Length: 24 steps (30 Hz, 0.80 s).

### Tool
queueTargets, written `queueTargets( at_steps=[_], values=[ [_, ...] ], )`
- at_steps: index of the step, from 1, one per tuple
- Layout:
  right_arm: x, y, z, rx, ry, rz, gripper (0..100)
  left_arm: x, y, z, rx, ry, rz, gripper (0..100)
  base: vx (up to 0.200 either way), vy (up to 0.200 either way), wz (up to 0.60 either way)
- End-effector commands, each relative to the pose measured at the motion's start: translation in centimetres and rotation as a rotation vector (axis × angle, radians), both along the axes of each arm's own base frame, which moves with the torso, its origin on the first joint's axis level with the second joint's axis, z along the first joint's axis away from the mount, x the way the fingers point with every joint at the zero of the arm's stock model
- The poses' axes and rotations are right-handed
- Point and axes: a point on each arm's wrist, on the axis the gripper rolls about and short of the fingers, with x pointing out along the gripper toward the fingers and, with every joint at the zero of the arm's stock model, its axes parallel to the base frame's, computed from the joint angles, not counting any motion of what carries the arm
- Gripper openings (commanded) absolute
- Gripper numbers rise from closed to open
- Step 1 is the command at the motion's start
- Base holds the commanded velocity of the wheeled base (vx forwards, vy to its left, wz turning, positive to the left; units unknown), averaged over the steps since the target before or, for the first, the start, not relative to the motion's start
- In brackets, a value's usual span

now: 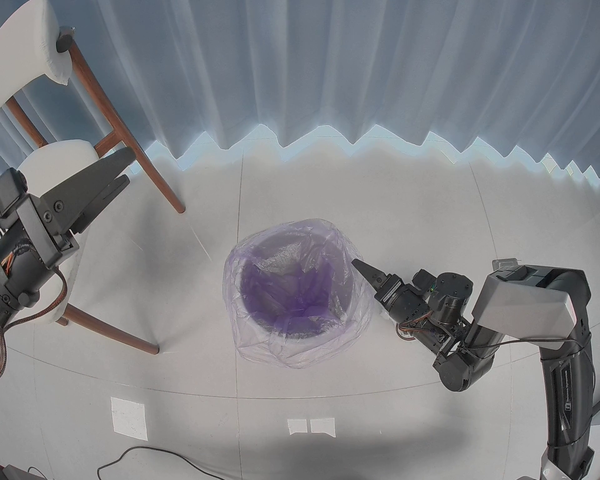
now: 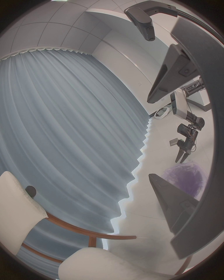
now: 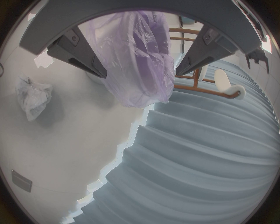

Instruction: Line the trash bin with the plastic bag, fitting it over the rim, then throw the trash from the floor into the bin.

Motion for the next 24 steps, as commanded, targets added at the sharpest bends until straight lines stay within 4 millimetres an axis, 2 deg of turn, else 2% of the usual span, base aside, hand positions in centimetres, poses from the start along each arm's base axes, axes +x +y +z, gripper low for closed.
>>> queueTargets(
  at_steps=[1, 6, 10, 23, 24],
  values=[
    [0.6, 0.0, 0.0, 0.037, -0.012, 0.000, 100, 0.0, -0.1, -0.2, 0.002, 0.007, -0.007, 100, 0.000, 0.000, 0.00],
    [0.6, 0.0, -0.8, 0.026, 0.005, 0.000, 100, 0.1, -0.1, -0.2, 0.002, 0.009, -0.007, 100, 0.000, 0.000, 0.00],
    [0.8, 0.1, -2.7, -0.029, 0.016, -0.002, 100, 0.1, -0.2, -0.3, 0.004, 0.013, -0.012, 100, 0.000, 0.000, 0.00],
    [1.7, 0.2, -2.0, -0.006, -0.020, -0.009, 100, -0.2, -0.7, -0.5, 0.006, 0.020, -0.041, 100, 0.000, 0.000, 0.00],
    [1.7, 0.2, -2.1, -0.004, -0.017, -0.009, 0, -0.2, -0.7, -0.5, 0.006, 0.018, -0.042, 100, 0.000, 0.000, 0.00]
  ],
)
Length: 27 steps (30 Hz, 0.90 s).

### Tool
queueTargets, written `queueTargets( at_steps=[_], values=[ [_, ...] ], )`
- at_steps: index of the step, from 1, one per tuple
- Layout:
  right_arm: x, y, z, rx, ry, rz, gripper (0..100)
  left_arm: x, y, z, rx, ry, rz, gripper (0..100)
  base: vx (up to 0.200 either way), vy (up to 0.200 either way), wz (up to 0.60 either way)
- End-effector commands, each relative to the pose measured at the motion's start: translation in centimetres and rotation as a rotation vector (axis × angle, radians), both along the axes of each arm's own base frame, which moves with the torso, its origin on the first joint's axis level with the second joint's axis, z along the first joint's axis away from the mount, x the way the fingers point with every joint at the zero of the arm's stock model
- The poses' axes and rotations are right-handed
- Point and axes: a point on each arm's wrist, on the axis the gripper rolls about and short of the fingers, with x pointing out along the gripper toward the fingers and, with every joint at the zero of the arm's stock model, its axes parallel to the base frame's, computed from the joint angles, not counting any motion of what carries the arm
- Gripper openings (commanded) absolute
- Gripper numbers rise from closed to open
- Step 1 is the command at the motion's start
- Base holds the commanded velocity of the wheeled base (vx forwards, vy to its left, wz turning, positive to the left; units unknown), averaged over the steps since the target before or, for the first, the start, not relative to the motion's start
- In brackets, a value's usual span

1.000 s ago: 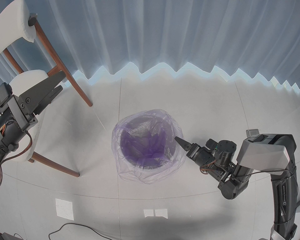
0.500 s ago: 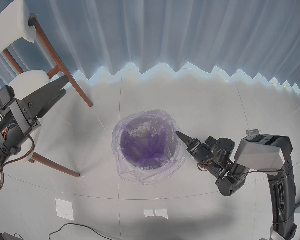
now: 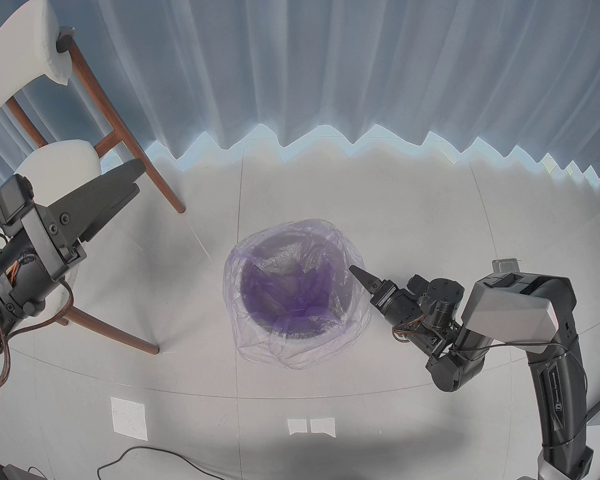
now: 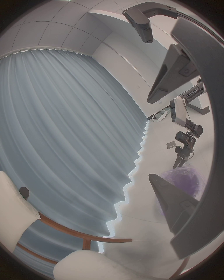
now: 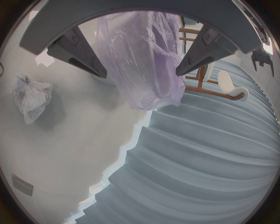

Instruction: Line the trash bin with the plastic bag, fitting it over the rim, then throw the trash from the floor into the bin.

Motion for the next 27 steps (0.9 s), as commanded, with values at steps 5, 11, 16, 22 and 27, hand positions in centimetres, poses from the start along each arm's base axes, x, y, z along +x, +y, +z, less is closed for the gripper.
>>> queueTargets(
  at_steps=[5, 11, 16, 22, 27],
  values=[
    [0.2, 0.0, 0.2, 0.038, -0.003, 0.001, 0, 0.0, -0.1, -0.1, 0.001, 0.004, -0.004, 100, 0.000, 0.000, 0.00],
    [0.2, -0.1, 0.2, 0.040, -0.002, -0.004, 0, -0.1, -0.1, -0.1, 0.001, 0.005, -0.009, 100, 0.000, 0.000, 0.00],
    [0.3, -0.2, 0.2, 0.040, -0.003, -0.007, 0, -0.1, -0.2, -0.2, 0.002, 0.007, -0.014, 100, 0.000, 0.000, 0.00],
    [0.4, -0.3, 0.0, 0.043, 0.001, -0.011, 0, -0.1, -0.3, -0.2, 0.004, 0.008, -0.018, 100, 0.000, 0.000, 0.00],
    [0.1, 0.6, 0.5, 0.030, -0.023, 0.008, 0, -0.1, -0.3, -0.3, 0.004, 0.008, -0.018, 100, 0.000, 0.000, 0.00]
  ],
)
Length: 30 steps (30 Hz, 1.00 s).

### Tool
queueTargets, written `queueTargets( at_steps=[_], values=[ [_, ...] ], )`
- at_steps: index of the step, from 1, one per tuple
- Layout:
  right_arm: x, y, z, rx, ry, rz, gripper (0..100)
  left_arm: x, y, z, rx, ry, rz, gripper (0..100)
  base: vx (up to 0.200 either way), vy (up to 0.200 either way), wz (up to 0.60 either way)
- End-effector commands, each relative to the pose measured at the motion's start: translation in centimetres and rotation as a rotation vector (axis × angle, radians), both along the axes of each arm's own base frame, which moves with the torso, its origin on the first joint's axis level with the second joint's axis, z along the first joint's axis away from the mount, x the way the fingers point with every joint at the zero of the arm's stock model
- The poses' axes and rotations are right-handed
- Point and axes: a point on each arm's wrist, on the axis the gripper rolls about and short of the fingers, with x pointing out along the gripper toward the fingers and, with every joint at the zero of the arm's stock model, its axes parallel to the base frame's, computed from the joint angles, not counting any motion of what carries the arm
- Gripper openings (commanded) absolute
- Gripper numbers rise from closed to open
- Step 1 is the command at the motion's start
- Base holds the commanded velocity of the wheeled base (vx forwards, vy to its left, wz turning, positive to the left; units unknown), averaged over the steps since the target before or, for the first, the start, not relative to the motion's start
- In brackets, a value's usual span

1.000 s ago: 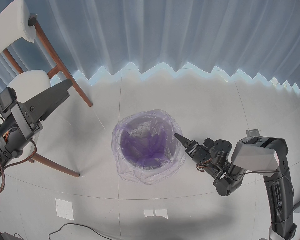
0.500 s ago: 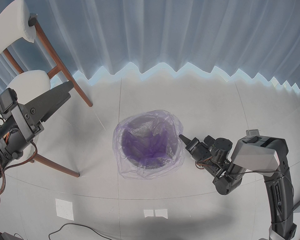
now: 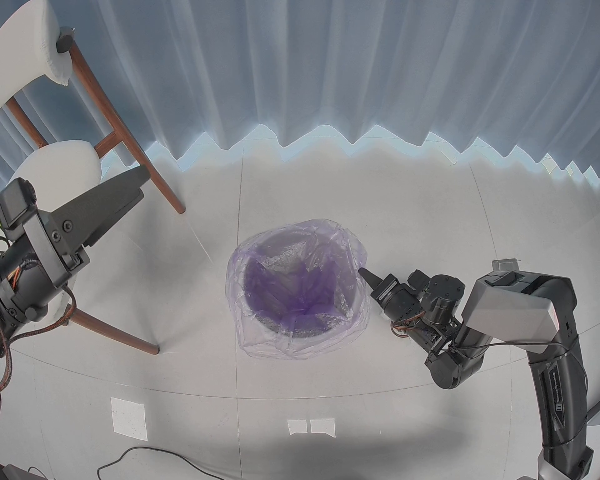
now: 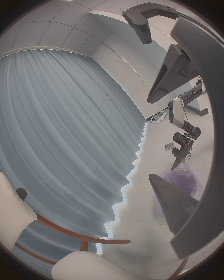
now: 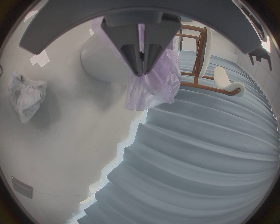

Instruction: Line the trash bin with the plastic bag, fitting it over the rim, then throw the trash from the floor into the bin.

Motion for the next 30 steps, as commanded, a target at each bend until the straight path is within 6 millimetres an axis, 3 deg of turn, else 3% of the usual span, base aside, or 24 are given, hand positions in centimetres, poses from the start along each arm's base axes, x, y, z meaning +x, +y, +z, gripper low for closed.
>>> queueTargets(
  at_steps=[1, 12, 18, 26, 30],
  values=[
    [-0.4, 0.9, 0.2, -0.010, -0.029, 0.021, 0, 0.0, 0.0, 0.0, 0.000, 0.000, 0.000, 100, 0.000, 0.000, 0.00],
    [-2.3, 4.1, 0.0, -0.216, -0.154, 0.013, 0, -0.1, -0.1, 0.0, 0.000, 0.000, -0.008, 100, 0.000, 0.000, 0.00],
    [-2.3, 4.4, 0.3, -0.252, -0.192, 0.011, 0, -0.1, -0.1, -0.1, 0.001, 0.001, -0.009, 100, 0.000, 0.000, 0.00],
    [-3.0, 4.7, 4.0, -0.106, -0.192, 0.020, 0, -0.2, -0.4, -0.2, 0.006, 0.000, -0.020, 100, 0.000, 0.000, 0.00],
    [-3.0, 4.7, 4.0, -0.091, -0.184, 0.021, 0, -0.2, -0.4, -0.1, 0.005, -0.001, -0.020, 100, 0.000, 0.000, 0.00]
  ],
)
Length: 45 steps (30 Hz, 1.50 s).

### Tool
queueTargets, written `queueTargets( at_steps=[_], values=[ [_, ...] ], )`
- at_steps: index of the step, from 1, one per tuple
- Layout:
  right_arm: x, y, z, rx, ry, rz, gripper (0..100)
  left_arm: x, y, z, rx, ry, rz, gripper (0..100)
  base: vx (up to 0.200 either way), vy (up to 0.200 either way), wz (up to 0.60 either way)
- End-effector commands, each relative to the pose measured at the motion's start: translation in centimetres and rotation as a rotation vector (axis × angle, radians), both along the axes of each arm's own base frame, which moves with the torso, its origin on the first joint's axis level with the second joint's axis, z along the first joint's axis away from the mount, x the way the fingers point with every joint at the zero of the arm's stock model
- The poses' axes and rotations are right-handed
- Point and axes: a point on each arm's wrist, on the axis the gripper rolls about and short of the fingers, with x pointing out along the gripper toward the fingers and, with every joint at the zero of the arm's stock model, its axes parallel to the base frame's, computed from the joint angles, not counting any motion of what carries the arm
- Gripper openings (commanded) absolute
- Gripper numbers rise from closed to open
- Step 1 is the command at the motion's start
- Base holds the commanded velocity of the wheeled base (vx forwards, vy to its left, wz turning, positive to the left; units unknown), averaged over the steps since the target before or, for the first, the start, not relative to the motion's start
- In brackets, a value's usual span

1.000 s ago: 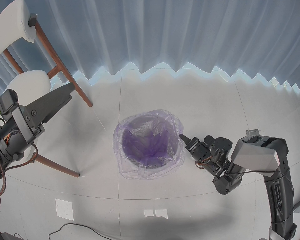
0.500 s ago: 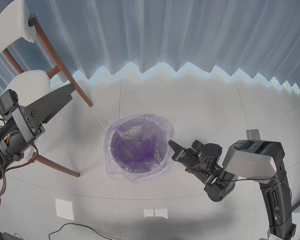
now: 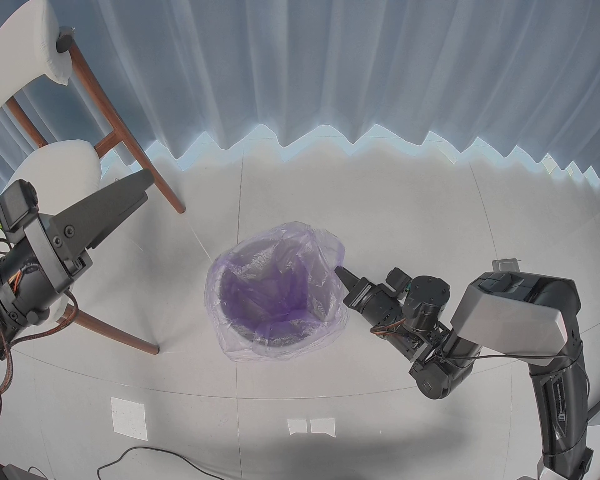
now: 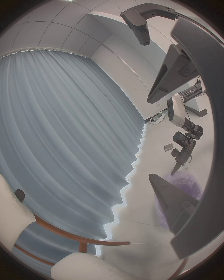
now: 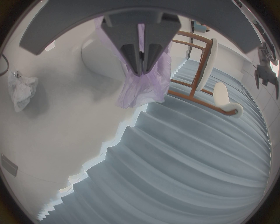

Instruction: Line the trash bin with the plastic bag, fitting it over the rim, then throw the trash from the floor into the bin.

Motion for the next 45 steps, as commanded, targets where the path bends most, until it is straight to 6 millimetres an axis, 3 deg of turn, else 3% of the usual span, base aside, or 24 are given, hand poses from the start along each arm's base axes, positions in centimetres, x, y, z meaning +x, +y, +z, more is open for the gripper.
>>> queueTargets(
  at_steps=[1, 7, 13, 20, 38, 45],
  values=[
    [-0.2, 0.1, 1.4, 0.028, -0.039, 0.006, 0, -0.1, 0.0, 0.0, 0.000, 0.001, -0.005, 100, 0.000, 0.000, 0.00],
    [0.6, -0.6, 0.4, 0.016, -0.027, -0.019, 0, -0.1, -0.1, -0.2, 0.001, 0.005, -0.009, 100, 0.000, 0.000, 0.00],
    [2.5, -2.1, -2.5, 0.008, 0.014, -0.067, 0, -0.1, -0.2, -0.2, 0.003, 0.007, -0.015, 100, 0.000, 0.000, 0.00],
    [4.2, -2.0, -4.3, 0.058, 0.027, -0.075, 0, -0.1, -0.2, -0.2, 0.004, 0.008, -0.015, 100, 0.000, 0.000, 0.00],
    [4.6, -2.3, -7.9, 0.048, 0.098, -0.025, 0, -0.2, -0.3, -0.3, 0.011, -0.001, -0.019, 100, 0.000, 0.000, 0.00],
    [4.6, -2.2, -7.1, 0.055, 0.083, -0.021, 0, -0.8, -0.5, 0.0, 0.005, -0.016, -0.039, 100, 0.000, 0.000, 0.00]
  ],
)
